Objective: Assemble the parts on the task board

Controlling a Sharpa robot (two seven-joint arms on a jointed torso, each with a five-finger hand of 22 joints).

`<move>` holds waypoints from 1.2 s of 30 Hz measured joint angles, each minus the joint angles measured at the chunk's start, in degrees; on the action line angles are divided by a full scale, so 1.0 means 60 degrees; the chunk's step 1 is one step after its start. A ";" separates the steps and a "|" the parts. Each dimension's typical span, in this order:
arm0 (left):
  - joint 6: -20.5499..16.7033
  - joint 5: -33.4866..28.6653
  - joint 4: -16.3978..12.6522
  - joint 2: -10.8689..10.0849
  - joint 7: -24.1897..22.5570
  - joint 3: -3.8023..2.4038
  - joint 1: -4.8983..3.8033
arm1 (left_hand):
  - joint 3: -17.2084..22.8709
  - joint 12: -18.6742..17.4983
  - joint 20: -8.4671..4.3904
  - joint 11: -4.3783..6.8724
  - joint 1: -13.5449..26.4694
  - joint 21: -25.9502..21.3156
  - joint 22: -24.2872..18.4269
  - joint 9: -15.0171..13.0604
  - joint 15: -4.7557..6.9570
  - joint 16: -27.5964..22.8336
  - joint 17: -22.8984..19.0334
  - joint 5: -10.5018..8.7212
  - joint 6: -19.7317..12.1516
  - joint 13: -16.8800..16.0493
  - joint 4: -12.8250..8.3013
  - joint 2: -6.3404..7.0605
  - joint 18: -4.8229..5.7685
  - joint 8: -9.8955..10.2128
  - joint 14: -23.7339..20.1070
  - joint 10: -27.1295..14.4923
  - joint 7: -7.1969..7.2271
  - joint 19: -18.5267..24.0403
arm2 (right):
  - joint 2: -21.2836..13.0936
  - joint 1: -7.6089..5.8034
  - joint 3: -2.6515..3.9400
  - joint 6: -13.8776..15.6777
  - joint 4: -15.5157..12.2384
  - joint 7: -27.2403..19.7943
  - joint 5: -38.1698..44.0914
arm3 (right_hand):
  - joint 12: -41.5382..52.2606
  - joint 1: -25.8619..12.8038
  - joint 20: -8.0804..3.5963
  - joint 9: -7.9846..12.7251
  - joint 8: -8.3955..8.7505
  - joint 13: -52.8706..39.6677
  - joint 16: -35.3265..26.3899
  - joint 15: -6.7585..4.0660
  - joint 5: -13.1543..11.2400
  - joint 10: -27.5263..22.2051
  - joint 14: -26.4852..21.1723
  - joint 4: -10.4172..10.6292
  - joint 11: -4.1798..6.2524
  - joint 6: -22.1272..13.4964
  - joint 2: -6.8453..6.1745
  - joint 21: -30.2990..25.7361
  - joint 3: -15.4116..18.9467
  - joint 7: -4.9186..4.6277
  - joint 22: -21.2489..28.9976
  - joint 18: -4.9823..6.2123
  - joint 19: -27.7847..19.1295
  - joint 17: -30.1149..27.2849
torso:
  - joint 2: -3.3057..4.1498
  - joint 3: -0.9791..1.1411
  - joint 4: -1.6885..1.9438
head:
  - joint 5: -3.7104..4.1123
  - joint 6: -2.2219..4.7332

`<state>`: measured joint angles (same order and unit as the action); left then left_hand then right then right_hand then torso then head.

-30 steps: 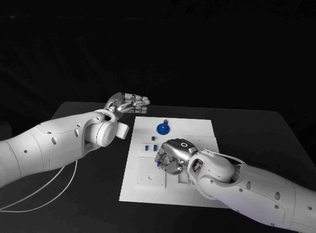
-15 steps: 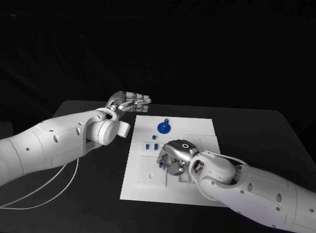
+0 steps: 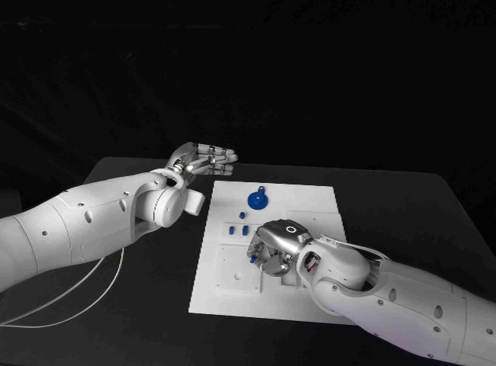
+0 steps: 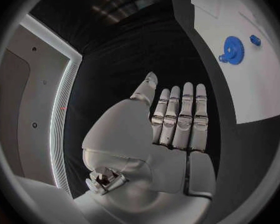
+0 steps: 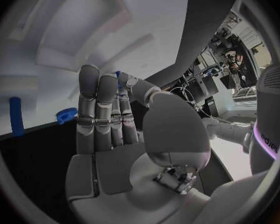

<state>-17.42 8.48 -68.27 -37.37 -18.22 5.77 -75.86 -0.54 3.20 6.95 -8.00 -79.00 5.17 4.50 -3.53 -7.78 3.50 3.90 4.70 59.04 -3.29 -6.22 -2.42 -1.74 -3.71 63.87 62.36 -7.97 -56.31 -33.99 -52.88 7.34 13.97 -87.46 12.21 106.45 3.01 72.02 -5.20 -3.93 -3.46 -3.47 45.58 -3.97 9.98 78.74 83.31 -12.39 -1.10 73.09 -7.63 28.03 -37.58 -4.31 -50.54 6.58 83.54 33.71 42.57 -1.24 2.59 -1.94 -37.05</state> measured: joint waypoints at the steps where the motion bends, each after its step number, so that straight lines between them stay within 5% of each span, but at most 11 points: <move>1: 0.0003 -0.0002 0.0003 0.0002 0.0001 0.0000 0.0000 | 0.0000 0.0000 0.0000 0.0000 0.0000 0.0000 0.0000 0.0000 0.0000 0.0000 0.0000 0.0000 0.0000 0.0000 0.0000 0.0000 0.0000 0.0000 0.0000 0.0000 0.0000 0.0000 | 0.0023 0.0000 -0.0013 -0.0001 0.0023 0.0013 0.0033 | 0.0000 0.0000 0.0000 0.0000 0.0000 0.0000 0.0000 0.0000 -0.0006 0.0000 0.0000 -0.0009 0.0000 0.0000 0.0000 -0.0002 -0.0008 0.0000 -0.0012 0.0000 0.0000 0.0000 | 0.0000 -0.0004 0.0000 | 0.0007 0.0000; 19: 0.0039 -0.0025 0.0022 0.0009 0.0015 0.0000 0.0001 | 0.0000 0.0000 0.0000 0.0000 0.0000 0.0000 0.0000 0.0000 0.0000 0.0000 0.0000 0.0000 0.0000 0.0000 0.0000 0.0000 0.0000 0.0000 0.0000 0.0000 0.0000 0.0000 | 0.0259 -0.0065 -0.0295 0.0137 0.0211 0.0213 0.0493 | 0.0001 -0.0026 0.0016 0.0007 0.0042 -0.0024 -0.0015 0.0000 -0.0221 -0.0007 0.0000 -0.0044 -0.0004 0.0024 -0.0026 -0.0138 -0.0025 0.0014 -0.0120 0.0007 0.0017 -0.0036 | 0.0000 -0.0018 0.0016 | 0.0020 -0.0016; 25: 0.0037 -0.0045 0.0026 0.0007 0.0015 0.0000 0.0001 | 0.0000 0.0000 0.0000 0.0000 0.0000 0.0000 0.0000 0.0000 0.0000 0.0000 0.0000 0.0000 0.0000 0.0000 0.0000 0.0000 0.0000 0.0000 0.0000 0.0000 0.0000 0.0000 | 0.0239 -0.0063 -0.0361 0.0243 0.0224 0.0217 0.0477 | 0.0135 -0.0130 0.0114 0.0031 -0.0082 -0.0055 -0.0019 0.0183 -0.0225 -0.1198 -0.0110 -0.0003 -0.0272 -0.0884 -0.0211 -0.0323 0.0099 -0.0268 -0.0120 0.0165 0.0059 -0.0098 | -0.0001 -0.0017 0.0009 | 0.0016 -0.0029; 26: 0.0036 -0.0054 0.0026 0.0006 0.0014 0.0000 0.0001 | 0.0000 0.0000 0.0000 0.0000 0.0000 0.0000 0.0000 0.0000 0.0000 0.0000 -0.0001 0.0000 0.0000 0.0000 0.0000 0.0000 0.0000 0.0000 0.0000 0.0000 0.0000 0.0000 | 0.0221 -0.0057 -0.0372 0.0282 0.0207 0.0208 0.0457 | 0.0137 -0.0106 0.0194 0.0042 -0.0058 -0.0071 -0.0078 0.0250 -0.0334 -0.1314 -0.0116 -0.0012 -0.0165 -0.1065 -0.0358 -0.0382 0.0225 -0.0307 -0.0079 0.0236 0.0052 -0.0135 | -0.0001 -0.0016 0.0009 | 0.0016 -0.0030; 29: 0.0023 -0.0089 0.0023 0.0002 0.0013 0.0000 -0.0001 | -0.0027 0.0000 0.0000 0.0000 0.0000 0.0000 0.0000 0.0000 0.0000 0.0000 -0.0001 0.0000 -0.0037 0.0000 -0.0027 0.0000 0.0000 0.0000 0.0000 0.0000 -0.0038 0.0000 | 0.0176 -0.0040 -0.0403 0.0380 0.0177 0.0180 0.0394 | 0.0002 0.0049 0.0325 0.0047 -0.0034 0.0096 -0.0232 0.0347 -0.0368 -0.2464 -0.0116 0.0050 -0.0673 -0.1379 -0.0574 -0.0619 0.0892 -0.0339 0.0120 0.0357 0.0081 -0.0277 | -0.0001 -0.0013 0.0009 | 0.0016 -0.0031; 31: 0.0004 -0.0149 0.0011 -0.0002 0.0012 0.0000 -0.0001 | -0.0027 0.0000 0.0000 0.0000 0.0000 0.0000 0.0000 0.0000 0.0000 0.0000 -0.0001 0.0000 -0.0083 0.0000 -0.0027 0.0000 0.0000 0.0000 0.0000 0.0000 -0.0083 0.0000 | 0.0107 -0.0025 -0.0416 0.0465 0.0134 0.0168 0.0313 | 0.0015 0.0367 0.0446 0.0047 -0.0034 0.0051 -0.0425 0.0405 -0.0324 -0.2894 -0.0173 0.0188 -0.0772 -0.1606 -0.0591 -0.0934 0.1859 -0.0302 0.0385 0.0405 0.0066 -0.0530 | -0.0001 -0.0013 0.0009 | 0.0016 -0.0045; 36: -0.0049 -0.0302 -0.0007 -0.0011 0.0012 0.0000 -0.0001 | -0.0027 0.0000 0.0000 0.0000 0.0000 0.0000 0.0000 0.0000 0.0000 0.0000 -0.0001 0.0000 -0.0127 0.0000 -0.0027 0.0000 0.0001 0.0000 0.0000 0.0000 -0.0121 0.0000 | -0.0097 0.0001 -0.0439 0.0681 -0.0052 0.0135 0.0087 | 0.0014 0.0782 0.0461 0.0054 -0.0034 0.0027 -0.0524 0.0428 -0.0324 -0.3125 -0.0197 0.0568 -0.0806 -0.1790 -0.0675 -0.1408 0.2721 -0.0293 0.0819 0.0465 0.0081 -0.0994 | 0.0000 -0.0012 0.0009 | 0.0012 -0.0039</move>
<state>-17.71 6.67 -68.31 -37.43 -18.15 5.77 -75.86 -0.71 3.20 6.95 -8.00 -79.00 5.17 4.50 -3.53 -7.78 3.50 3.89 4.70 58.28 -3.29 -6.38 -2.42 -1.74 -3.71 63.87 62.35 -8.70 -56.31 -34.57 -52.87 4.70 18.06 -87.77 13.02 106.97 3.09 76.71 -2.43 -3.61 -3.66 -3.30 42.43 -1.40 8.04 59.99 82.13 -8.98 -5.94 62.36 -11.69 19.58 -21.25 -6.06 -45.62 9.37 84.03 27.74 42.57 -1.31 2.65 -1.87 -37.29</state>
